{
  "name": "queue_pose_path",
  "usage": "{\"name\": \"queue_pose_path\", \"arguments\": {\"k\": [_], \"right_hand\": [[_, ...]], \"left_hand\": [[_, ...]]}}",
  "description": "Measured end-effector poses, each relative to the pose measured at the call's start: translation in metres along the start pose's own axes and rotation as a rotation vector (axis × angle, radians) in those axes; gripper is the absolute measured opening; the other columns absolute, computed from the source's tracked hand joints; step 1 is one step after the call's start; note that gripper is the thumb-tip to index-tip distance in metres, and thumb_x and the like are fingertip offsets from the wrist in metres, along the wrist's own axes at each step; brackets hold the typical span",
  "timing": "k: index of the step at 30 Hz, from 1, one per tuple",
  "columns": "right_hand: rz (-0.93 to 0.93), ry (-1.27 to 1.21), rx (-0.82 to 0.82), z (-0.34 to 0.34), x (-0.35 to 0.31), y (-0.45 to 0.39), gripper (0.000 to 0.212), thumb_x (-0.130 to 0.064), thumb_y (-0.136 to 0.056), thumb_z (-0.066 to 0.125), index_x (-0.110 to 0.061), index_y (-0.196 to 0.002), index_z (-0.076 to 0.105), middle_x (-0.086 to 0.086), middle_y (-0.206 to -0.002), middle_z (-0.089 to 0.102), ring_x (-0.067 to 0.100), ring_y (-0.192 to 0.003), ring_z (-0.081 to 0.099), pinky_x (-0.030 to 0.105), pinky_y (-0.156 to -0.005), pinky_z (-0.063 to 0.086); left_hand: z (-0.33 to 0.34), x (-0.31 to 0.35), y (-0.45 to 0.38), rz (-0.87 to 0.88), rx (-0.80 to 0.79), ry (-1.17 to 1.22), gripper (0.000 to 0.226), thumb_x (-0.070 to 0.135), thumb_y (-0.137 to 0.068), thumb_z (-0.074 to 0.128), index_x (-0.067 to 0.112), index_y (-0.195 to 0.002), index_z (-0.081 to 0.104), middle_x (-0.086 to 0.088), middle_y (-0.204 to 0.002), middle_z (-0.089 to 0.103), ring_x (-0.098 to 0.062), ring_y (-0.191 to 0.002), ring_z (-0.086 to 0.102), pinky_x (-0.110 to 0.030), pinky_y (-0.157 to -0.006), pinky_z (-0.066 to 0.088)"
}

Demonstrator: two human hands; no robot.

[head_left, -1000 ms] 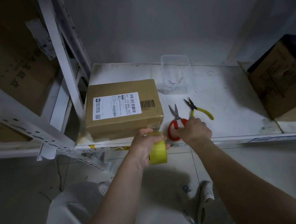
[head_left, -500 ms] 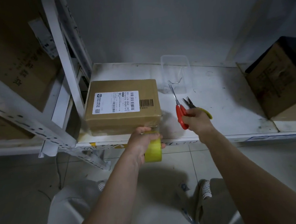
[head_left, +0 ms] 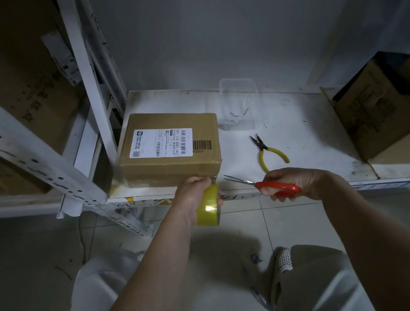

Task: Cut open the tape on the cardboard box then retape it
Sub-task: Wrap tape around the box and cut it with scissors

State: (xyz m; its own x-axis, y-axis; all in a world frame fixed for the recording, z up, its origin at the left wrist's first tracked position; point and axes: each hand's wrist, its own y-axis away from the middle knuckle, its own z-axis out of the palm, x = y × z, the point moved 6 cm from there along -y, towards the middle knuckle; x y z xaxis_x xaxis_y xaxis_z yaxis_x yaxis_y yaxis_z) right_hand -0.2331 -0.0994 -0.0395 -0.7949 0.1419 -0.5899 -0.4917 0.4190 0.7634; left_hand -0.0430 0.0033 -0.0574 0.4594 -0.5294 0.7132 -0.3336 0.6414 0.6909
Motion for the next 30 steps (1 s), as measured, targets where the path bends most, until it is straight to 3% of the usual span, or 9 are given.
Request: {"name": "queue_pose_path", "arguments": {"k": [3,10,18,30], "right_hand": [[0.014,0.034,0.001,0.002,-0.01,-0.006,0.02,-0.024,-0.085,0.064,-0.011,-0.1,0.062,0.003,-0.079,0.062,0.011,-0.064,0.051,0.022,-0.059,0.038],[0.007,0.131,0.012,0.0,-0.031,-0.017,0.025,-0.031,-0.082,0.067,-0.012,-0.098,0.064,0.0,-0.074,0.063,0.01,-0.06,0.051,0.018,-0.052,0.036],[-0.046,0.189,0.036,0.003,-0.049,-0.028,0.035,-0.034,-0.08,0.069,-0.006,-0.101,0.066,0.0,-0.07,0.064,0.01,-0.055,0.051,0.019,-0.051,0.035],[-0.071,0.242,0.136,0.001,-0.052,-0.03,0.03,-0.034,-0.072,0.078,-0.01,-0.089,0.072,0.005,-0.07,0.067,0.016,-0.06,0.056,0.024,-0.059,0.045]], "left_hand": [[0.0,0.002,0.004,0.001,-0.014,0.016,0.004,0.001,-0.09,0.057,0.003,-0.087,0.056,-0.02,-0.061,0.06,-0.023,-0.035,0.055,-0.025,-0.038,0.048],[-0.003,0.004,0.002,-0.01,-0.035,-0.033,0.006,0.002,-0.088,0.06,0.001,-0.093,0.056,-0.013,-0.045,0.06,-0.019,-0.031,0.053,-0.023,-0.039,0.047],[-0.007,0.002,-0.004,-0.049,-0.045,-0.049,0.005,0.004,-0.084,0.066,0.005,-0.081,0.062,-0.013,-0.052,0.065,-0.022,-0.036,0.058,-0.028,-0.043,0.052],[-0.011,0.011,-0.003,-0.019,-0.046,-0.105,0.002,0.003,-0.084,0.065,0.005,-0.084,0.063,-0.012,-0.052,0.063,-0.02,-0.035,0.056,-0.024,-0.043,0.052]]}}
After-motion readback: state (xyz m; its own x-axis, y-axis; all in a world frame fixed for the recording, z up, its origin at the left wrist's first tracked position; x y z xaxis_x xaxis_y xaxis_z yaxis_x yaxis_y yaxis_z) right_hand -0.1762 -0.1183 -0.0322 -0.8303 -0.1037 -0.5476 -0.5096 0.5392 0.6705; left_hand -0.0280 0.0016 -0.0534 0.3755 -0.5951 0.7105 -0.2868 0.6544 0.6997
